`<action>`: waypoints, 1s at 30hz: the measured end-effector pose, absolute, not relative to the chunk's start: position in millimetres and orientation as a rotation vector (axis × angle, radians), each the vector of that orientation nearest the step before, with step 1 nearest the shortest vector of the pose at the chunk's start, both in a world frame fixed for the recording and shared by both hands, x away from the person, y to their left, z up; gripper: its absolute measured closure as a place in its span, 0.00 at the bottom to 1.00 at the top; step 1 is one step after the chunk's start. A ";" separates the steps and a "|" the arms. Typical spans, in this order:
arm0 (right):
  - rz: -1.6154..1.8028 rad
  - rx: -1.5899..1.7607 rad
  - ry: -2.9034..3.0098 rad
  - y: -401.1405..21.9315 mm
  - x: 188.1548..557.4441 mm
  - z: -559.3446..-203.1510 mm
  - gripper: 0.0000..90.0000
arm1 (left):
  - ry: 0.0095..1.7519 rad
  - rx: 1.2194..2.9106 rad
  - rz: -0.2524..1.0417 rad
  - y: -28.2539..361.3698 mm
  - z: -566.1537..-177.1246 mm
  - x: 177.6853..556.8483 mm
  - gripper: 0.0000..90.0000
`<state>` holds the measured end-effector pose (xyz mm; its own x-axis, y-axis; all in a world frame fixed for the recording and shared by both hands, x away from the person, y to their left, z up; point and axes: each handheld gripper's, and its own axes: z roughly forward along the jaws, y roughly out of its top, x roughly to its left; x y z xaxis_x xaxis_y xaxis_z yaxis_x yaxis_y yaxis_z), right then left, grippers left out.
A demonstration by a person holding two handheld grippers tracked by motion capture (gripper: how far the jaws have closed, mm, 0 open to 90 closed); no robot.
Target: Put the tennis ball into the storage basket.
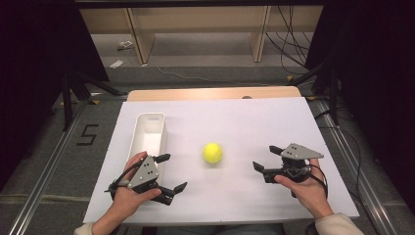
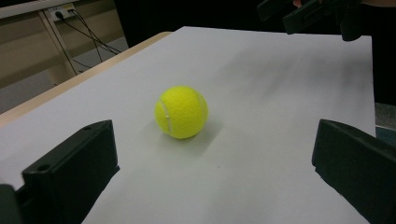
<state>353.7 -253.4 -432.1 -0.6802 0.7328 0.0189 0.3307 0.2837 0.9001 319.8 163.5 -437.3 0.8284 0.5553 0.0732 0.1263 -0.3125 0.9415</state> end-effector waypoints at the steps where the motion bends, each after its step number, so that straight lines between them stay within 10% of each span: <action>1: 1.366 0.957 2.160 -253.2 353.6 -432.1 0.17 | 0.514 1.865 0.468 163.6 -437.3 319.8 0.00; 30: 1.366 0.917 2.205 -230.9 362.9 -433.6 0.18 | 0.506 1.881 0.470 162.3 -437.6 318.8 0.00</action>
